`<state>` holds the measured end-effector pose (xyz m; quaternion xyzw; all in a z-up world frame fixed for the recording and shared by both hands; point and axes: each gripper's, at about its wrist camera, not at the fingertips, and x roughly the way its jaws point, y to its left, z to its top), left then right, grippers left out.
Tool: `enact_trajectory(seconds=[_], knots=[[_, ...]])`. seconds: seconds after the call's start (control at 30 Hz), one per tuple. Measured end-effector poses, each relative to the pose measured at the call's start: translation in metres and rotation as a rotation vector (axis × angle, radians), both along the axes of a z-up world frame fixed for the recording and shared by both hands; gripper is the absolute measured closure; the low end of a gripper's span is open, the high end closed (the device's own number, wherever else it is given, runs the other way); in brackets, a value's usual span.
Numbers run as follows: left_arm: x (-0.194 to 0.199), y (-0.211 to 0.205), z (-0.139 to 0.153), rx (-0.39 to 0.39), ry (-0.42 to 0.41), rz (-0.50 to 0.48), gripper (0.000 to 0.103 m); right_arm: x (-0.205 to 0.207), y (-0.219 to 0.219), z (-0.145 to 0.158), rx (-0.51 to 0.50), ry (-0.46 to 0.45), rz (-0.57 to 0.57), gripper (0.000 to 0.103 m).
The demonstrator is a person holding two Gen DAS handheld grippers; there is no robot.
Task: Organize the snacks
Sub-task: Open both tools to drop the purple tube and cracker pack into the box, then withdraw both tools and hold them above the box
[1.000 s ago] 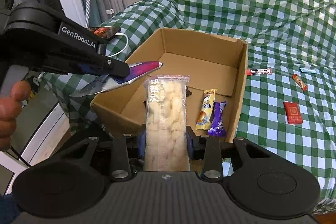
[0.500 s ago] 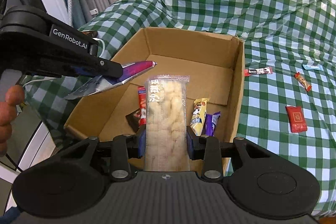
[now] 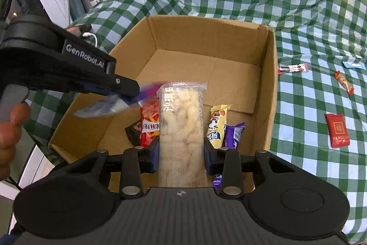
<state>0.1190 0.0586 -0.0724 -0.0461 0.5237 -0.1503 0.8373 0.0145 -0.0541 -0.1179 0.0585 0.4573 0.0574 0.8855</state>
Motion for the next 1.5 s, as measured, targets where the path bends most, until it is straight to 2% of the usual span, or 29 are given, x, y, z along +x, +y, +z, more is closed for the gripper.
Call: enact_trajectory(seconds=[0.03, 0.07, 0.13, 0.23, 0.37, 0.6, 0.83, 1.17, 1.37, 1.5], knots=[[0.001, 0.001, 0.0, 0.01, -0.002, 0.011, 0.012, 0.003, 0.001, -0.003, -0.006, 0.012, 0.011, 0.057], [0.0, 0.004, 0.001, 0.025, -0.014, 0.033, 0.004, 0.006, 0.002, -0.005, -0.013, 0.029, 0.02, 0.036], [-0.005, 0.008, 0.006, 0.045, -0.055, 0.066, 0.0, 0.008, 0.004, -0.007, -0.047, 0.05, 0.001, 0.014], [-0.016, 0.016, 0.005, 0.091, -0.045, 0.083, 0.0, 0.002, 0.006, -0.004, -0.045, 0.045, -0.005, 0.015], [-0.039, 0.03, 0.007, 0.086, -0.01, 0.087, 0.0, -0.018, 0.013, -0.001, -0.048, 0.063, -0.014, 0.015], [-0.091, 0.044, 0.018, 0.136, -0.042, 0.052, 0.0, -0.068, 0.035, 0.019, -0.068, 0.044, 0.003, 0.012], [-0.143, 0.048, 0.035, 0.131, -0.103, 0.028, 0.0, -0.105, 0.047, 0.053, -0.11, -0.073, 0.023, 0.009], [-0.202, 0.046, 0.064, 0.138, -0.219, -0.008, 0.0, -0.161, 0.049, 0.081, -0.13, -0.217, 0.027, 0.007], [-0.221, 0.049, 0.069, 0.144, -0.23, -0.01, 0.0, -0.184, 0.044, 0.087, -0.098, -0.261, 0.001, 0.007], [-0.222, 0.053, 0.069, 0.131, -0.223, 0.005, 0.0, -0.188, 0.047, 0.087, -0.096, -0.267, 0.023, 0.007]])
